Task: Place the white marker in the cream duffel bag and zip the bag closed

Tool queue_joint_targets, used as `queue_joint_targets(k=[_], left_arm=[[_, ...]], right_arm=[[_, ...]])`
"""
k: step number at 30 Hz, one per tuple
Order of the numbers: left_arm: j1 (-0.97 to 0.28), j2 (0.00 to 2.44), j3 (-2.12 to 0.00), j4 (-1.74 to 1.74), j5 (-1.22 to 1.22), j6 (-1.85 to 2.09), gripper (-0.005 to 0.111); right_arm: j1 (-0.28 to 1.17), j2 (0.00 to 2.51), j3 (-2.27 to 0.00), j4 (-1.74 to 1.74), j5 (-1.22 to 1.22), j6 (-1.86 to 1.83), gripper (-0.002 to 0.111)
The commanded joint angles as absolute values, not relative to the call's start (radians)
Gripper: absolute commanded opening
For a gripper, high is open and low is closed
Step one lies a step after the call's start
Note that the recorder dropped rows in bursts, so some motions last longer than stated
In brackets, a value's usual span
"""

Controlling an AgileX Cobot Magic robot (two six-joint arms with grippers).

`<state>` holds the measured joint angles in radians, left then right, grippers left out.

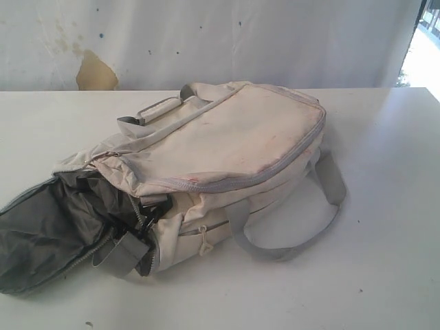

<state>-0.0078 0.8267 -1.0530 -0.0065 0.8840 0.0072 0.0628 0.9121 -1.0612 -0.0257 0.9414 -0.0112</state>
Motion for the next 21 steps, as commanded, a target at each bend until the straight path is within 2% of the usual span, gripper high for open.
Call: queue_joint_targets(k=[1,21], left_arm=[[-0.012,0.685,-1.031,0.005,0.920,0.000,0.000],[-0.012,0.086,-0.840,0.100,0.971,0.000,0.000]], right_arm=[[0.057,0.782,-1.056,-0.028,0.940,-0.022,0.000],[0.057,0.360,-1.056,-0.034,1.039,-0.026,0.000]])
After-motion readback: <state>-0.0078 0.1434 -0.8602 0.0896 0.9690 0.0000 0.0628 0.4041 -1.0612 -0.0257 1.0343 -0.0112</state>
